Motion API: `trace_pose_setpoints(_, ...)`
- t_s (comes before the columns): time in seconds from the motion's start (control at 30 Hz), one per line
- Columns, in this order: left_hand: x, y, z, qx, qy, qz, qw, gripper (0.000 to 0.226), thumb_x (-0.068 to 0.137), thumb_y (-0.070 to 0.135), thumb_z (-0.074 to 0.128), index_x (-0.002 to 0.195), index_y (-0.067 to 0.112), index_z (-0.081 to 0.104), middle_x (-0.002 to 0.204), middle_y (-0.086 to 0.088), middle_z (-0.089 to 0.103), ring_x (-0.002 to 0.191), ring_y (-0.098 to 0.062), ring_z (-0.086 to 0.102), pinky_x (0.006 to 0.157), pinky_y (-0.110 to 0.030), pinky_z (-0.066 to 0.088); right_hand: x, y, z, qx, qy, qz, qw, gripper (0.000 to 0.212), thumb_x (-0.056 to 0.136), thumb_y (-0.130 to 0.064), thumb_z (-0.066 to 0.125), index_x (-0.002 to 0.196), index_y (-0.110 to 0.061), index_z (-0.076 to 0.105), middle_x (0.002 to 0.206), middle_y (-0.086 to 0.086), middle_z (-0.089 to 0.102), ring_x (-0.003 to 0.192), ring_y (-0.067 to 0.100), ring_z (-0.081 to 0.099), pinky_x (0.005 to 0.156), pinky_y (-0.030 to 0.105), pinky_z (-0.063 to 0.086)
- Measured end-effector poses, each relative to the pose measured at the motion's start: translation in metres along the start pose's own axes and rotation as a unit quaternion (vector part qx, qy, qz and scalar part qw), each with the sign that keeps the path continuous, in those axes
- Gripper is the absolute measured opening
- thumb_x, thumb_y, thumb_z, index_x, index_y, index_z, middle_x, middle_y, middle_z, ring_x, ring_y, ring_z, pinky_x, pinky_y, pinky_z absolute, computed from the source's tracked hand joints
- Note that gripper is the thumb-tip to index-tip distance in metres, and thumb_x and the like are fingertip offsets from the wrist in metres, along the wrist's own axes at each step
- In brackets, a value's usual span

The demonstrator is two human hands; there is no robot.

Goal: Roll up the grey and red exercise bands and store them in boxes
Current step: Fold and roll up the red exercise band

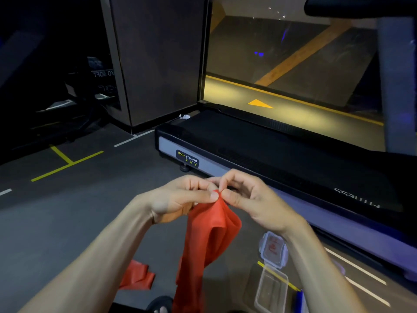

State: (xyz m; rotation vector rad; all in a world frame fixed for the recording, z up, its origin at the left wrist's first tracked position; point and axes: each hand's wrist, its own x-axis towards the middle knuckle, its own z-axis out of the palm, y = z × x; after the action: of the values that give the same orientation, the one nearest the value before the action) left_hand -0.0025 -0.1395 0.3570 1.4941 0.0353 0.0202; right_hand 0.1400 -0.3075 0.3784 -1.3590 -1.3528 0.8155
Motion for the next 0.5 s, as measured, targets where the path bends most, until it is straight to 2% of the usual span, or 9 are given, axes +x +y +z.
trace_pose_setpoints(0.07, -0.001, 0.002, 0.000, 0.029, 0.007, -0.016, 0.999, 0.033, 0.090, 0.029, 0.071, 0.097, -0.002, 0.063, 0.086, -0.014, 0.047, 0.075, -0.025, 0.041, 0.069, -0.034, 0.034, -0.002, -0.002, -0.006, -0.051, -0.002, 0.013, 0.999, 0.009, 0.100, -0.015, 0.063, 0.101, -0.006, 0.061, 0.097, 0.013, 0.069, 0.090, 0.025, 0.062, 0.087, 0.041, 0.049)
trace_pose_setpoints(0.13, -0.001, 0.002, -0.001, 0.052, 0.003, -0.028, 0.998, 0.024, 0.092, 0.030, 0.070, 0.097, 0.007, 0.068, 0.082, -0.015, 0.049, 0.074, -0.022, 0.044, 0.068, -0.032, 0.035, -0.005, -0.004, -0.011, -0.070, -0.007, 0.019, 0.997, 0.006, 0.100, -0.011, 0.064, 0.099, -0.005, 0.062, 0.081, 0.006, 0.062, 0.077, 0.017, 0.055, 0.077, 0.031, 0.045)
trace_pose_setpoints(0.2, -0.001, 0.000, -0.002, 0.062, -0.018, -0.035, 0.997, 0.028, 0.094, 0.029, 0.068, 0.101, 0.002, 0.066, 0.088, -0.018, 0.051, 0.080, -0.028, 0.044, 0.074, -0.040, 0.035, -0.007, -0.007, -0.015, -0.043, 0.003, 0.000, 0.999, 0.005, 0.099, -0.012, 0.064, 0.097, -0.008, 0.062, 0.081, 0.004, 0.060, 0.076, 0.014, 0.053, 0.074, 0.025, 0.045)
trace_pose_setpoints(0.3, -0.002, -0.006, -0.006, 0.098, -0.049, -0.042, 0.993, 0.038, 0.096, 0.030, 0.068, 0.105, -0.006, 0.062, 0.093, -0.021, 0.049, 0.089, -0.033, 0.038, 0.082, -0.048, 0.028, -0.007, -0.008, -0.017, 0.074, 0.054, -0.027, 0.995, 0.004, 0.094, -0.015, 0.064, 0.094, -0.012, 0.062, 0.080, 0.003, 0.058, 0.074, 0.012, 0.051, 0.071, 0.022, 0.044)
trace_pose_setpoints(0.37, -0.002, -0.007, -0.007, 0.127, -0.051, -0.043, 0.990, 0.022, 0.098, 0.025, 0.067, 0.094, 0.003, 0.067, 0.082, -0.014, 0.051, 0.080, -0.026, 0.041, 0.080, -0.043, 0.034, -0.007, -0.008, -0.021, 0.162, 0.084, -0.029, 0.983, 0.015, 0.090, -0.021, 0.072, 0.094, -0.012, 0.061, 0.079, 0.001, 0.056, 0.069, 0.009, 0.052, 0.065, 0.018, 0.044)
trace_pose_setpoints(0.4, -0.002, -0.007, -0.006, 0.143, -0.043, -0.045, 0.988, 0.017, 0.098, 0.021, 0.067, 0.084, 0.012, 0.068, 0.073, -0.009, 0.046, 0.073, -0.020, 0.039, 0.076, -0.037, 0.036, -0.007, -0.007, -0.024, 0.195, 0.091, -0.029, 0.976, 0.023, 0.086, -0.026, 0.078, 0.095, -0.013, 0.061, 0.081, 0.003, 0.055, 0.068, 0.010, 0.052, 0.064, 0.019, 0.045)
trace_pose_setpoints(0.47, 0.000, -0.008, -0.004, 0.158, -0.025, -0.030, 0.987, 0.027, 0.096, 0.016, 0.069, 0.070, 0.024, 0.066, 0.063, 0.004, 0.041, 0.064, -0.009, 0.037, 0.068, -0.025, 0.036, -0.007, -0.007, -0.028, 0.234, 0.102, -0.032, 0.966, 0.030, 0.080, -0.033, 0.085, 0.094, -0.016, 0.063, 0.084, 0.004, 0.056, 0.068, 0.011, 0.054, 0.063, 0.021, 0.048)
trace_pose_setpoints(0.5, 0.002, -0.008, -0.003, 0.159, -0.010, -0.022, 0.987, 0.025, 0.093, 0.015, 0.072, 0.071, 0.024, 0.068, 0.062, 0.008, 0.047, 0.063, -0.006, 0.040, 0.067, -0.022, 0.038, -0.007, -0.006, -0.030, 0.245, 0.108, -0.036, 0.963, 0.028, 0.081, -0.031, 0.084, 0.094, -0.017, 0.064, 0.083, 0.003, 0.056, 0.068, 0.011, 0.055, 0.062, 0.022, 0.049)
